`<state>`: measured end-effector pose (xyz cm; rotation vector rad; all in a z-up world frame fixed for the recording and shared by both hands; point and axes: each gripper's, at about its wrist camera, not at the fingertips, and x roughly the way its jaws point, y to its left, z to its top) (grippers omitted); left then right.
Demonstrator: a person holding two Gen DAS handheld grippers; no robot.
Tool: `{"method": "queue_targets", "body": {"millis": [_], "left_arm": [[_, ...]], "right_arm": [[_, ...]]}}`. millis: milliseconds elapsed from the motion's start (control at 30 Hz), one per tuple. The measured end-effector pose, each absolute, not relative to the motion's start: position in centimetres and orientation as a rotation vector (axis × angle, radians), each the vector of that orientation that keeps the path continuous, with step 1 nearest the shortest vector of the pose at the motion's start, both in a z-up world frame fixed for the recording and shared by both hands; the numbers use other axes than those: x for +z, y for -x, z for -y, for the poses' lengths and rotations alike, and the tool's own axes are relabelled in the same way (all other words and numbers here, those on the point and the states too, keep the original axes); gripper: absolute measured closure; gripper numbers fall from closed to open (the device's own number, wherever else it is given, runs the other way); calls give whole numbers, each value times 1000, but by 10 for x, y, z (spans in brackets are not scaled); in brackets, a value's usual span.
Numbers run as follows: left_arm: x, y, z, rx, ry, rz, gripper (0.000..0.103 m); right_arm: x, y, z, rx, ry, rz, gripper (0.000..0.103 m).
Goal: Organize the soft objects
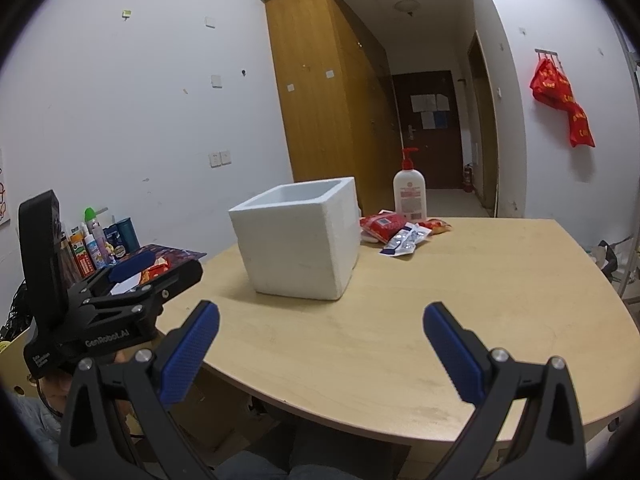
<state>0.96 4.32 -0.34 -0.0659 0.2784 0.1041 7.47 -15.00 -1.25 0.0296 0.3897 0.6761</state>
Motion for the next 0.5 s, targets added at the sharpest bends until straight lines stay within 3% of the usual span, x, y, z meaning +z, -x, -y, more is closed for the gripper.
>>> {"method": "queue_targets", "body": {"millis": [500], "left_arm": [[-3, -9, -43, 106, 54, -274, 0]], "right_arm": [[-14, -73, 148, 670, -15, -352, 0]]}}
